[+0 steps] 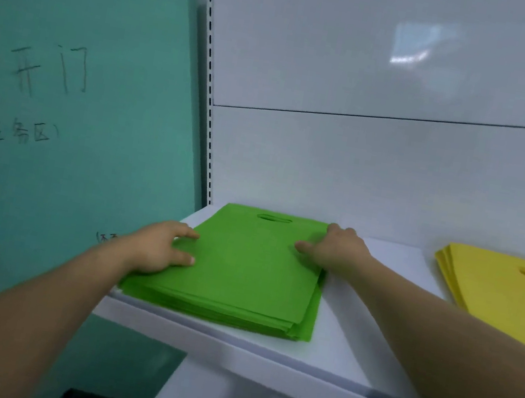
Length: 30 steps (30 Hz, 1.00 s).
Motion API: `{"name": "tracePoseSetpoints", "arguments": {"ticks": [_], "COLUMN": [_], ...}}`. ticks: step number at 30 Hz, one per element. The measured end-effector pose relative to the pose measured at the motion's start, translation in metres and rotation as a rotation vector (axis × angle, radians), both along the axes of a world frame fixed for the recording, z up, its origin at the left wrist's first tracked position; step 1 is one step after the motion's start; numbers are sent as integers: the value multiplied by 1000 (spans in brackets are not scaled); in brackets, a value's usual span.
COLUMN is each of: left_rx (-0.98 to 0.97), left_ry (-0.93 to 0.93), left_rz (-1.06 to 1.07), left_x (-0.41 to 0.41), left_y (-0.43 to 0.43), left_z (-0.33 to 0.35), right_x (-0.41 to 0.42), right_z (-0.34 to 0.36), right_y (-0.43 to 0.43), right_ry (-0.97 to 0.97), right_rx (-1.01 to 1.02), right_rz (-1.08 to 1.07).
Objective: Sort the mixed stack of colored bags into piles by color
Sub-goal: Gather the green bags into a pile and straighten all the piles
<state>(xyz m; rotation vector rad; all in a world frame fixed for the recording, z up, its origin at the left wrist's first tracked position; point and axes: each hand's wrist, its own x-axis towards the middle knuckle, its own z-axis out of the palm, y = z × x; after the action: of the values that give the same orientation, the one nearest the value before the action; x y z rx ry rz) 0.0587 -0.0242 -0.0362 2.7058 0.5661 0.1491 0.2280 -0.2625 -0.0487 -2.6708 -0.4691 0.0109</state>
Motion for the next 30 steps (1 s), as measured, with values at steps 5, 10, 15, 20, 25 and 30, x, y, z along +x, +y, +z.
{"name": "tracePoseSetpoints", "arguments": {"ticks": [5,10,15,20,25,30], "left_rx": [-165,-266,-284,-321,-407,-639], "left_ry": [-9,-123,-139,-148,-173,-395], "left_rz": [-146,-171,-189,-163,-192,-313], "left_x": [14,19,20,19,13,7], "left_y": [26,37,44,43,39,29], "left_z": [-16,-34,-38,-36,-20,11], "right_x": [-8,-16,-21,-26,-33,-53], "right_z": [-10,-18,-22,-16,6,51], "right_y": [4,3,4,6,7,-3], "right_ry": [41,-81,-283,-425,-487,-609], "right_rx": [170,325,286,419,714,859], "right_rz": [-88,-195,-119,-52,-5,-68]}}
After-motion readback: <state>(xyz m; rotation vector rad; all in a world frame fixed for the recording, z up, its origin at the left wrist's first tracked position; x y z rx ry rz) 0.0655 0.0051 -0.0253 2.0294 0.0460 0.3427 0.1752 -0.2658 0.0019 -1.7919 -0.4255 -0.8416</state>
